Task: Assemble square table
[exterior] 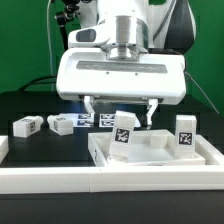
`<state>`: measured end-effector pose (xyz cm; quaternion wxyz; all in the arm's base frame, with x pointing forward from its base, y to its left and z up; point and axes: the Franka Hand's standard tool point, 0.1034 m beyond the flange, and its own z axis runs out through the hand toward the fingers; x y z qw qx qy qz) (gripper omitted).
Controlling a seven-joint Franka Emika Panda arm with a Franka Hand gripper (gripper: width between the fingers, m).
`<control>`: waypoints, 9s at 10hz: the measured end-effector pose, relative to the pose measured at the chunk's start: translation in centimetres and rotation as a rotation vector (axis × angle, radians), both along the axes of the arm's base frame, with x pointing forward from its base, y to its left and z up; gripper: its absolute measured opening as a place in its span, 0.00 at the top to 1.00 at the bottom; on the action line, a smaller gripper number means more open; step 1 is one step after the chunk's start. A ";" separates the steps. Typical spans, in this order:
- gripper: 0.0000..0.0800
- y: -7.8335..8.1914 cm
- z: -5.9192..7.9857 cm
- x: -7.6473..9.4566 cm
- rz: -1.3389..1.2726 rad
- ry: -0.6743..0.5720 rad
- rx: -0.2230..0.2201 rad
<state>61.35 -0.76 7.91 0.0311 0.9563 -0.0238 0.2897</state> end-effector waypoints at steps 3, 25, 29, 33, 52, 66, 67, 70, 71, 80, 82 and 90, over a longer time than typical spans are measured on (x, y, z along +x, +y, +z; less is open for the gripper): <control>0.19 -0.2 0.2 0.0 0.000 0.007 0.001; 0.19 -1.4 1.5 1.2 0.118 0.480 0.111; 0.45 -1.4 1.1 1.0 0.116 0.483 0.110; 0.63 -1.9 1.1 1.0 0.132 0.482 0.108; 0.63 0.6 0.8 0.8 -1.197 0.440 0.592; 0.19 1.6 1.0 1.1 -0.851 0.471 0.522; 0.19 1.6 1.0 1.1 -0.799 0.474 0.504; 0.19 1.7 1.0 0.8 -0.449 0.522 0.333; 0.19 1.9 1.0 0.8 -0.343 0.537 0.281; 0.63 1.7 0.8 0.7 -0.016 0.550 0.156; 0.63 1.7 0.9 0.8 -0.018 0.549 0.156; 0.63 1.3 0.8 0.8 -0.419 0.498 0.331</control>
Offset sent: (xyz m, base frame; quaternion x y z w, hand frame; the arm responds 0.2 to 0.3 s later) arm -0.0025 -0.0032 0.0122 -0.0014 -0.0222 -0.0037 0.9997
